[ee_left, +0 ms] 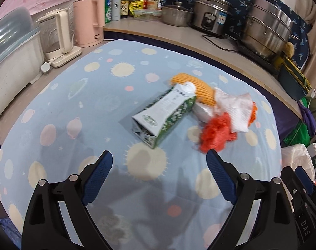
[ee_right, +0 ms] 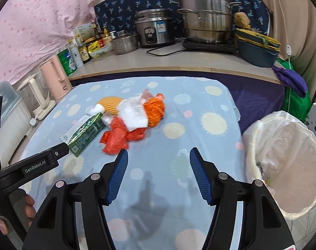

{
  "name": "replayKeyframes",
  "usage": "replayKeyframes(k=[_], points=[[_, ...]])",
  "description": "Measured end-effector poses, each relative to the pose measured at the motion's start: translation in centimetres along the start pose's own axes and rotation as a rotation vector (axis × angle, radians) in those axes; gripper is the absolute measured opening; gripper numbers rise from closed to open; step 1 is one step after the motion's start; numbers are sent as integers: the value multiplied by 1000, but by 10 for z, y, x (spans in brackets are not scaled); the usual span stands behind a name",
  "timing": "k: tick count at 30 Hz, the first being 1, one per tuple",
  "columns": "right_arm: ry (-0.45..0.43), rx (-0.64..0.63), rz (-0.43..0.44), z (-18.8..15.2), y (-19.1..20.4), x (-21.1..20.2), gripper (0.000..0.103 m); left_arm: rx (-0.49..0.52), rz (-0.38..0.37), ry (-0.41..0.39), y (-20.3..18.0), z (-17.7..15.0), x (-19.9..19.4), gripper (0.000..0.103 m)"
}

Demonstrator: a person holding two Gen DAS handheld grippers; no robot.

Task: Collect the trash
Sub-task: 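Grasp the red plastic bag with the right gripper while the left gripper approaches the milk carton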

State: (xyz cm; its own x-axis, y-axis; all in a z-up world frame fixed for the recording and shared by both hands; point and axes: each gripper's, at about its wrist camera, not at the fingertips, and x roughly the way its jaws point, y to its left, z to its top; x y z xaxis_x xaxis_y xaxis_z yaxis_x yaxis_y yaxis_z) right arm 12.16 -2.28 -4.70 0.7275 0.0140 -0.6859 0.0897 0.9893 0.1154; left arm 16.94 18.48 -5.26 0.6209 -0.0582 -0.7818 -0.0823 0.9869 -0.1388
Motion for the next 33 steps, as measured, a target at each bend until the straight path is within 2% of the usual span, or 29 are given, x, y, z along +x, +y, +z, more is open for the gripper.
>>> replayKeyframes(k=[14,27,30,33], points=[[72,-33,57,7,55,62,60,-50,6,6,43,17,25,87],[117,-8,47,6,64,113,60,-25,-36,19,32,25,39,87],[124,-4,48,5,62,119,56,-10,-36,22,25,26,45,87],[133,0,60,5,59,122,46,4,-32,29,20,27,53,87]])
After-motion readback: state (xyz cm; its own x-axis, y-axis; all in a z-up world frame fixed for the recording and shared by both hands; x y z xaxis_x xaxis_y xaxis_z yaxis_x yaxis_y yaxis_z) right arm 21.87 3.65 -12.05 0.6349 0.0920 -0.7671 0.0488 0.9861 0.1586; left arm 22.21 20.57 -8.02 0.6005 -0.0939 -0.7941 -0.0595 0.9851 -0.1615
